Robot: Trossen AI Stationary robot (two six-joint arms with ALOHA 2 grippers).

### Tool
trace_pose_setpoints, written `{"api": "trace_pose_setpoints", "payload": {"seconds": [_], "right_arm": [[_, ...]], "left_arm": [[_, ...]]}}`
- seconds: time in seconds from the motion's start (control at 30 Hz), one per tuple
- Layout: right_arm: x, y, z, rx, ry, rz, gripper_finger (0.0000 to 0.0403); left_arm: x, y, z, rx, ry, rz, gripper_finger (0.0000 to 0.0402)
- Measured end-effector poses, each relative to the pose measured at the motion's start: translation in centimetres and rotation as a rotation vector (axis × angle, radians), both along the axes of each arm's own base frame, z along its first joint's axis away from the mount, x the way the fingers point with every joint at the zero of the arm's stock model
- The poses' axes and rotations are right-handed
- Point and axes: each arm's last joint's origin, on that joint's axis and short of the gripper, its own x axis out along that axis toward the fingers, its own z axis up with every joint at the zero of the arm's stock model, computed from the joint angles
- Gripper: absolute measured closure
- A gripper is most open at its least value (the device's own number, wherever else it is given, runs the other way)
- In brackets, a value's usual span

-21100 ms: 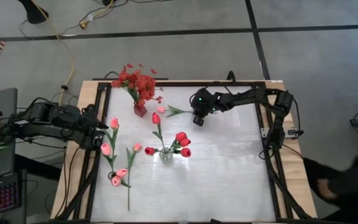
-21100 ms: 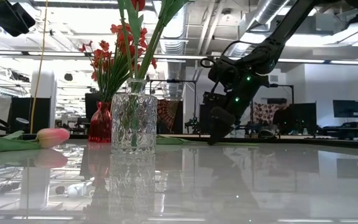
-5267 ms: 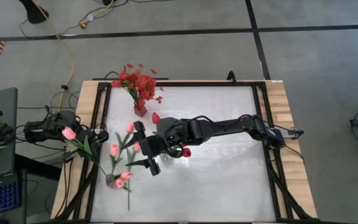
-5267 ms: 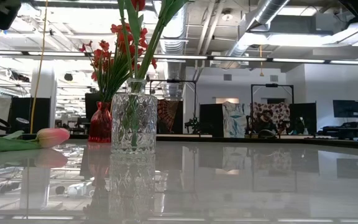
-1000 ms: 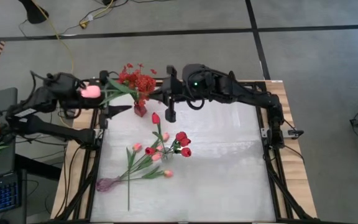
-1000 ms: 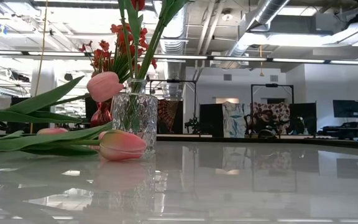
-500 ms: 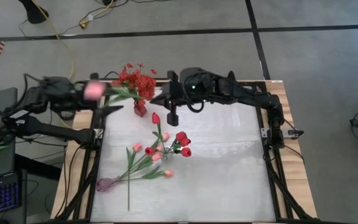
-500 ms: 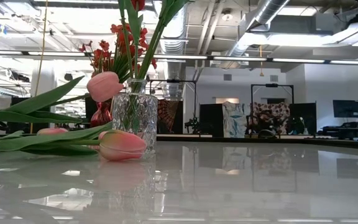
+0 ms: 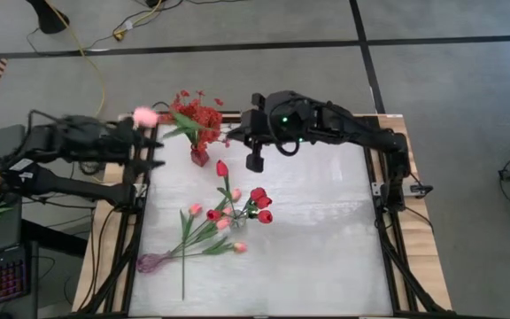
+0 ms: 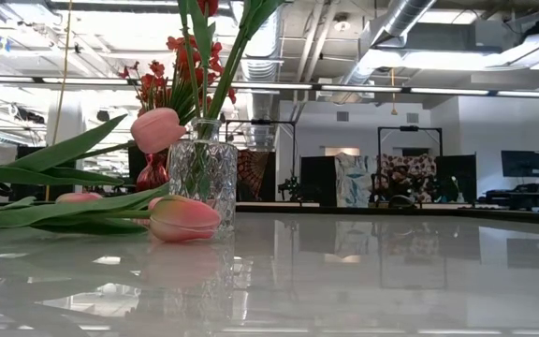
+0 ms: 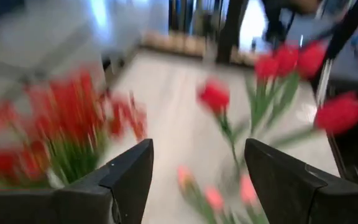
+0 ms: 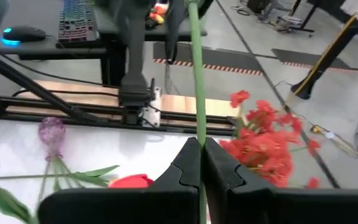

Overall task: Sort flowers into vase by color
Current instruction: Put the pink flower into the purple vase

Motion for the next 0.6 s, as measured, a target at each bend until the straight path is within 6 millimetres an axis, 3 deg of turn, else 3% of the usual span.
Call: {"api": "trace_pose_setpoints", "payload": {"seconds": [0.27,0.6], "right_arm": [[-1.8,0.0,1.2,-0.004,-0.001,-0.022,0.0375],[-3.6,0.1,1.7,-0.002,0.046,-0.07,0.0374]], "left_arm": [[0.9,-0.8,-5.9,-0.25,0.308,-0.099,0.0161],[2.1,-3.0,-12.2,-0.479,0.54,-0.23,0.0161]]}}
